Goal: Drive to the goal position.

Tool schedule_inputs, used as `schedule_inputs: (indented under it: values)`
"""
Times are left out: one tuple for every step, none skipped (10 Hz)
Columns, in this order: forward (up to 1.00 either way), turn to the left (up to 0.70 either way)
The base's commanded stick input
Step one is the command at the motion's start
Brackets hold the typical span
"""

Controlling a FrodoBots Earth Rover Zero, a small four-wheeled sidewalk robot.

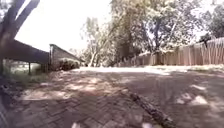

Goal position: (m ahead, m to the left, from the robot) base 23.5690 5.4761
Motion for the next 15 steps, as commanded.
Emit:
schedule_inputs:
  values:
    - [0.70,0.12]
    - [0.70,0.29]
    - [0.70,0.27]
    - [0.70,0.14]
    - [0.70,0.00]
    - [0.70,0.00]
    - [0.70,0.00]
    - [0.70,0.00]
    - [0.70,0.00]
    - [0.70,0.08]
    - [0.70,0.17]
    - [0.70,0.25]
    - [0.70,0.33]
    - [0.70,0.21]
    - [0.70,0.05]
